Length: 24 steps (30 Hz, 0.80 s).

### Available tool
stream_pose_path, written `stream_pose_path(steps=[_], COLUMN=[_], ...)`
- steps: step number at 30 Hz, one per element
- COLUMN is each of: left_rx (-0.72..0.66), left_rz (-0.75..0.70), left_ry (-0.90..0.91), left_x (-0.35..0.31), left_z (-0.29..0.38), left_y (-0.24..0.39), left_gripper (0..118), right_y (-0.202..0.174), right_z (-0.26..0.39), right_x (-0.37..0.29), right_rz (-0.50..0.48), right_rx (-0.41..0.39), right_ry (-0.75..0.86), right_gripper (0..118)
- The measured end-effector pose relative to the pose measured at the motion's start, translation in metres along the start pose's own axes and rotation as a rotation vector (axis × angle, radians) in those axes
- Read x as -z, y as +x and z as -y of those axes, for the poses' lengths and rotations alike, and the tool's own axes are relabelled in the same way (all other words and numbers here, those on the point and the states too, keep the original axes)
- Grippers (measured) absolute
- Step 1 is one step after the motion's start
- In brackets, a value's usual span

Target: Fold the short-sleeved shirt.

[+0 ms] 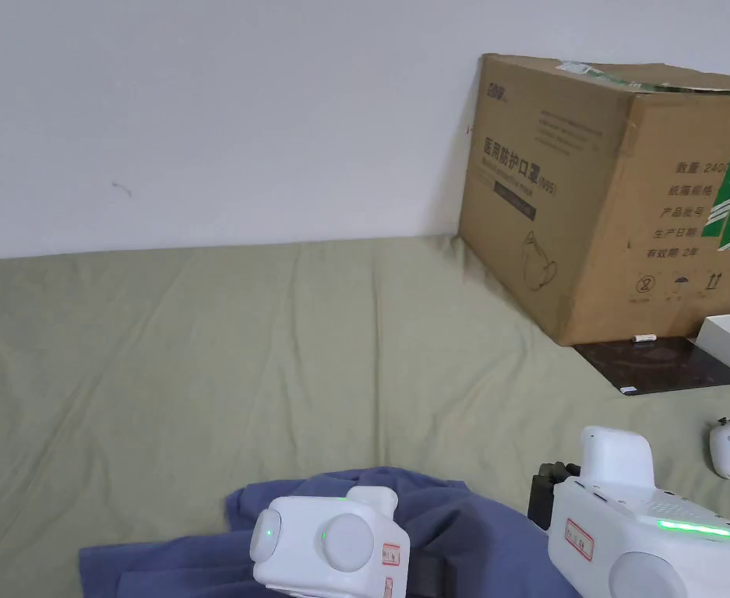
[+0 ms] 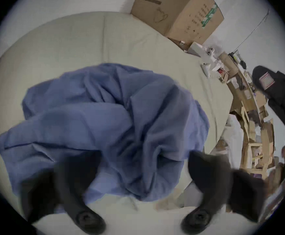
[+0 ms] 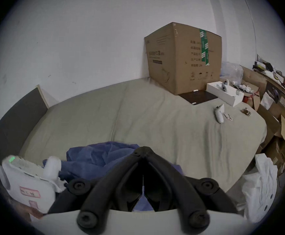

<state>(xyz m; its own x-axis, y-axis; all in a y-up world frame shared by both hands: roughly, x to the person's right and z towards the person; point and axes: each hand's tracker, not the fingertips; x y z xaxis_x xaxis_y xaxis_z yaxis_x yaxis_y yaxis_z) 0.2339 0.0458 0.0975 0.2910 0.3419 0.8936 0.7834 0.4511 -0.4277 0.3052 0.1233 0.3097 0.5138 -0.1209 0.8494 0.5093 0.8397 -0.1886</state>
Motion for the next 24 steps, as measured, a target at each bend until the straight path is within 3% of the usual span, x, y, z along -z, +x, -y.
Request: stream_pose_path(steps=[6,7,10,14,18,19,20,21,22,23,24], left_rx=[-0.056,-0.066,-0.080,-0.200,-0.315,-0.336,-0.359,-0.371,-0.371,-0.376,-0.377], left_rz=[-0.013,-0.033,-0.203,-0.212,-0.298,-0.310,-0.315,-0.327,-0.338,-0.353,-0.367], left_ry=[0.184,0.204,0.168,0.107,0.156,0.161,0.150,0.142,0.151,0.164,0.172], left_x=[-0.080,-0.092,-0.103,-0.106,-0.116,-0.120,-0.123,-0.125,-0.126,-0.126,-0.122], left_z=[-0.008,-0.003,0.025,0.068,0.080,0.075,0.071,0.063,0.055,0.047,0.039], left_y=[-0.040,-0.052,-0.086,-0.139,-0.178,-0.191,-0.200,-0.210,-0.221,-0.232,-0.239], left_gripper=[103,91,0,0,0,12,32,58,92,106,111], right_y=[-0.029,-0.033,-0.048,-0.068,-0.087,-0.091,-0.095,-0.098,-0.100,-0.103,-0.106], right_z=[-0.004,-0.004,0.000,0.011,0.016,0.016,0.016,0.015,0.013,0.013,0.012], right_x=[0.003,0.004,0.010,0.023,0.041,0.045,0.049,0.054,0.059,0.063,0.068], right_rz=[-0.057,-0.065,-0.090,-0.129,-0.148,-0.148,-0.151,-0.154,-0.158,-0.162,-0.162], right_rx=[-0.052,-0.055,-0.066,-0.087,-0.112,-0.117,-0.123,-0.128,-0.130,-0.133,-0.136], right_ry=[-0.002,-0.003,-0.015,-0.057,-0.092,-0.097,-0.103,-0.109,-0.114,-0.118,-0.121], right_gripper=[0,0,0,0,0,0,0,0,0,0,0])
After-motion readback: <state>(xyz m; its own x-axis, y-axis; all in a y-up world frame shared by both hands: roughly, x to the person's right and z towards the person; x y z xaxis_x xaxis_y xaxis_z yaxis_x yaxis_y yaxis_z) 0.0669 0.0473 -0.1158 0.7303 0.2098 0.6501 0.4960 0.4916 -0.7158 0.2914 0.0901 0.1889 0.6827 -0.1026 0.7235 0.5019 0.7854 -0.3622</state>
